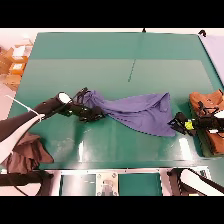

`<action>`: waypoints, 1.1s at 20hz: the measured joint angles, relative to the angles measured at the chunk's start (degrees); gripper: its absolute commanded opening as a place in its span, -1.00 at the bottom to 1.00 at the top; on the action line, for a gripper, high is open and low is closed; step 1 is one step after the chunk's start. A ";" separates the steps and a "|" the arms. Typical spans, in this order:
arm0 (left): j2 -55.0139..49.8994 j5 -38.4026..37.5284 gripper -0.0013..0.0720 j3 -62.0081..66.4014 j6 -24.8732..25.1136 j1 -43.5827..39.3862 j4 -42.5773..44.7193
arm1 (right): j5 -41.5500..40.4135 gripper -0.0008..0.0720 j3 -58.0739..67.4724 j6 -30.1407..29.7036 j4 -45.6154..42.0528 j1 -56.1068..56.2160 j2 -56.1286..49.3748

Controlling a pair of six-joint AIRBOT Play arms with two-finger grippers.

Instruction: Fold the shirts.

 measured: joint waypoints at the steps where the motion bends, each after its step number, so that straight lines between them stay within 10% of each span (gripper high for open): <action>1: -0.17 1.79 -0.57 -0.04 -0.02 -0.02 0.26 | 0.00 -0.07 0.02 -0.02 0.31 0.00 0.00; 3: -0.46 4.07 -0.90 0.02 -0.09 -0.13 0.90 | 0.11 -0.07 0.02 -0.07 0.70 0.00 0.00; 14: 9.62 -3.56 -0.90 11.23 -0.74 -0.17 9.77 | 0.02 -0.07 0.02 -0.20 1.29 0.00 0.00; 16: 11.17 -4.35 0.68 13.55 -1.64 -0.13 12.72 | 0.00 -0.07 0.02 -0.20 1.29 0.00 0.00; 22: 11.52 -8.20 0.71 15.47 -4.24 -0.13 20.83 | -0.02 -0.07 0.02 -0.20 1.20 0.00 0.00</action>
